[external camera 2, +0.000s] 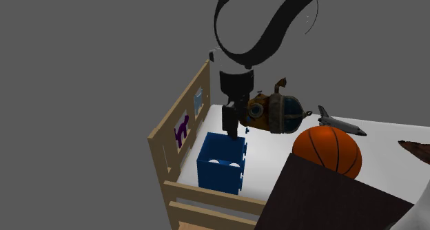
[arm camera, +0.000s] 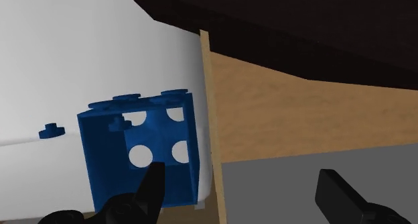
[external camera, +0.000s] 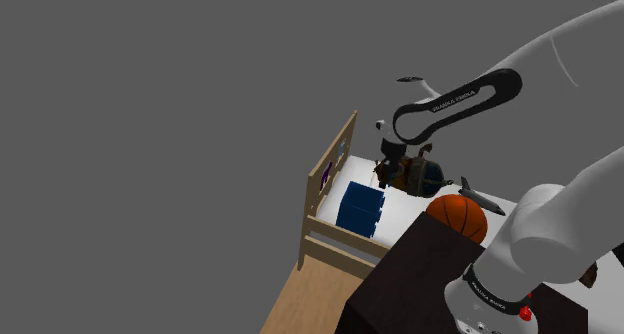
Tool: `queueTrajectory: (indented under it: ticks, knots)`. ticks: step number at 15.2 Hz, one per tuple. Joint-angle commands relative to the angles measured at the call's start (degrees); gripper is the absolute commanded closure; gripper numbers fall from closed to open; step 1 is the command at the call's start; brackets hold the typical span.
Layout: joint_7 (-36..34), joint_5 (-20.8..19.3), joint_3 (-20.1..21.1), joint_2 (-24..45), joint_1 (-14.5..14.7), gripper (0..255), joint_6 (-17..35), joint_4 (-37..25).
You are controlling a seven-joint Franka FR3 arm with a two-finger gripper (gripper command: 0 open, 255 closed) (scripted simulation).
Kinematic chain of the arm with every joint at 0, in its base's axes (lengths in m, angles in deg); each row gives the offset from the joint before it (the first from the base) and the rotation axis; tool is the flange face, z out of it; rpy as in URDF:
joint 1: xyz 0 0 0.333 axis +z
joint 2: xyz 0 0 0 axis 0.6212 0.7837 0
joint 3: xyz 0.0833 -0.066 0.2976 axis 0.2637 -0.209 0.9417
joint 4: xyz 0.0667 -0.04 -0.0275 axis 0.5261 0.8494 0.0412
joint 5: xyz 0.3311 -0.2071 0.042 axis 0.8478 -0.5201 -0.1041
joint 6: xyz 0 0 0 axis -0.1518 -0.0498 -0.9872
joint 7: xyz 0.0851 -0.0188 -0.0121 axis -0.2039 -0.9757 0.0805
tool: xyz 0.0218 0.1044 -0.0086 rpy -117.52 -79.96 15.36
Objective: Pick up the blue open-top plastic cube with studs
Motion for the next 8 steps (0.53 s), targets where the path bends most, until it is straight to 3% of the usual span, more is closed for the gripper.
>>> queueTrajectory:
  ticks: [1, 8]
  knots:
    - [1.83, 0.89, -0.79, 5.64, 0.54, 0, 4.99, -0.89]
    - [10.31, 7.57, -1.06, 23.94, 1.07, 0, 18.63, -5.55]
